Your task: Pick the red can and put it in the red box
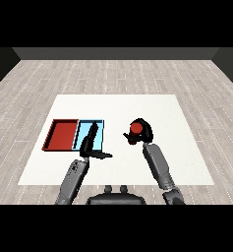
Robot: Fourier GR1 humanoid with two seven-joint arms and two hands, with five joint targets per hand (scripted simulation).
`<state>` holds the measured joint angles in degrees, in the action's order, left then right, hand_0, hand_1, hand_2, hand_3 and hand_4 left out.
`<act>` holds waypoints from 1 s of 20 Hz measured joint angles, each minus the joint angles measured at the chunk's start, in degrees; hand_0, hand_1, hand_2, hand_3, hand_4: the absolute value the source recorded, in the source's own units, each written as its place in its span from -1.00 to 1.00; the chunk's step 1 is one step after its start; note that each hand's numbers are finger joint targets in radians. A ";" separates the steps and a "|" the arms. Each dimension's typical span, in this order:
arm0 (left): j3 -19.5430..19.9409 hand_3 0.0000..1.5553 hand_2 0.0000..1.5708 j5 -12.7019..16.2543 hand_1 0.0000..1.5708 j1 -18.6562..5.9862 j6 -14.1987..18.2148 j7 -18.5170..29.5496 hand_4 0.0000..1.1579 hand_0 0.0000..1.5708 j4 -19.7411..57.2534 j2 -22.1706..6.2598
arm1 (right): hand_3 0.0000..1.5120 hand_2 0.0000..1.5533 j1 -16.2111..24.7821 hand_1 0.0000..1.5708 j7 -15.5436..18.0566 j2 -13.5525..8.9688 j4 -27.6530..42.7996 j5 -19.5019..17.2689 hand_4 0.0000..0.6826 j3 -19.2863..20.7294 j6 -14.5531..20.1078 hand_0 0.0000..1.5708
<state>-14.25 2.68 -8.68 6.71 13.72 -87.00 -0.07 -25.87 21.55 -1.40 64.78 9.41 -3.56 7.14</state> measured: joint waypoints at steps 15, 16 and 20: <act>-8.41 -1.00 -1.00 2.77 -1.00 -5.84 6.26 -2.67 -1.00 -1.00 3.77 -0.09 | 0.86 0.84 1.35 0.79 -1.92 1.29 8.70 3.40 0.81 -16.41 11.99 0.79; -8.70 -1.00 -1.00 2.72 -1.00 -6.16 6.47 -2.06 -1.00 -1.00 4.75 -0.05 | 0.86 0.84 1.45 0.80 -1.37 1.31 8.47 3.63 0.80 -16.98 12.17 0.80; -9.35 -1.00 -1.00 3.59 -1.00 -8.88 7.73 -1.53 -1.00 -1.00 8.83 0.02 | 0.85 0.85 1.41 0.82 -2.51 1.36 10.15 4.26 0.83 -19.28 13.61 0.82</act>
<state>-23.60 6.26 -17.57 14.44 12.19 -78.17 -0.05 -24.46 19.05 -0.04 74.93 13.67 -22.84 20.75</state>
